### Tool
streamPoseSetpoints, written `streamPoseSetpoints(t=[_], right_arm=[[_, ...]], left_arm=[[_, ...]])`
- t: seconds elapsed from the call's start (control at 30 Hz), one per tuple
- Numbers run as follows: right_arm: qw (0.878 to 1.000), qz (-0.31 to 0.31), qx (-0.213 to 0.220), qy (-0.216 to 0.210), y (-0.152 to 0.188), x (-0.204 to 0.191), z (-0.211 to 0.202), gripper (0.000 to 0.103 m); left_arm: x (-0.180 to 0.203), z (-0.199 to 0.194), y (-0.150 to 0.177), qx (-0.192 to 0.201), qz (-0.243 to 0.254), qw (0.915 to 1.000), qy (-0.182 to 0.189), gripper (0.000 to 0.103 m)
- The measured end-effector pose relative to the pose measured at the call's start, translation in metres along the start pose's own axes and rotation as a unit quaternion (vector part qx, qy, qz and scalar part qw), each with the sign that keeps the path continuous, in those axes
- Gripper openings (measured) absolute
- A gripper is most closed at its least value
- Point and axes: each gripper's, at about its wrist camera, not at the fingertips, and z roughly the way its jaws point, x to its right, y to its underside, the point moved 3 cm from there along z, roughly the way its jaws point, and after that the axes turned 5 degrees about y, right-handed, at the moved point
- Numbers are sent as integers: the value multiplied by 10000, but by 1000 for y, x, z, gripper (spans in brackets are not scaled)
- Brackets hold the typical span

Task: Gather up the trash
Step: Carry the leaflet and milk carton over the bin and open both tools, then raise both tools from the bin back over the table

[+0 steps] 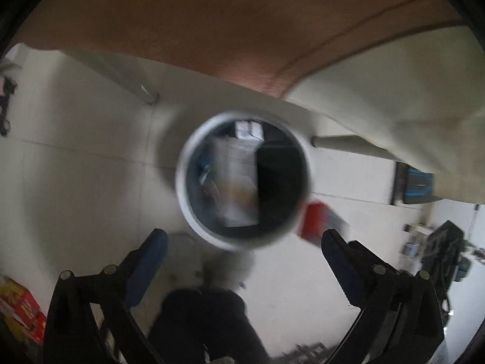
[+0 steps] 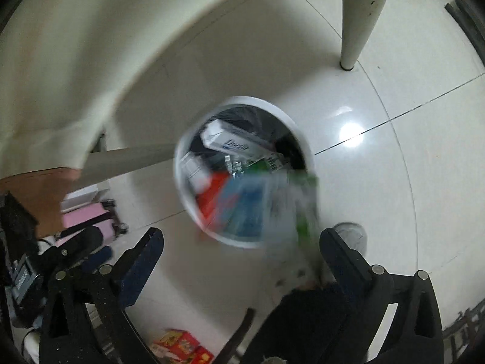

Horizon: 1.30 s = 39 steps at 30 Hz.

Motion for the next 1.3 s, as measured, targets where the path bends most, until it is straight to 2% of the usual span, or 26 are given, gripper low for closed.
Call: streamPoseSetpoints(t=[0.17, 0.3, 0.4, 0.5, 0.73, 1.0, 1.3], right_arm=[[9971, -259, 175, 701, 2, 3, 12, 103], [9893, -545, 326, 1312, 9, 2, 6, 103], [9766, -893, 454, 1904, 17, -4, -2, 103], [9669, -1111, 518, 2240, 25, -9, -13, 103], [9627, -1130, 554, 2395, 42, -7, -46, 103], [9609, -1204, 651, 2408, 60, -20, -98, 103], [9601, -1260, 850, 2349, 87, -45, -194, 103]], left_arm=[[-9, 8, 11, 318, 384, 9946, -909, 103], [-20, -2, 27, 285, 492, 9912, -1200, 103], [-18, -5, 38, 282, 599, 9875, -1433, 103], [-15, -12, 50, 246, 658, 9856, -1538, 103], [3, -32, 70, 206, 774, 9808, -1781, 103], [22, -80, 95, 281, 876, 9801, -1761, 103], [50, -157, 119, 452, 964, 9801, -1673, 103]])
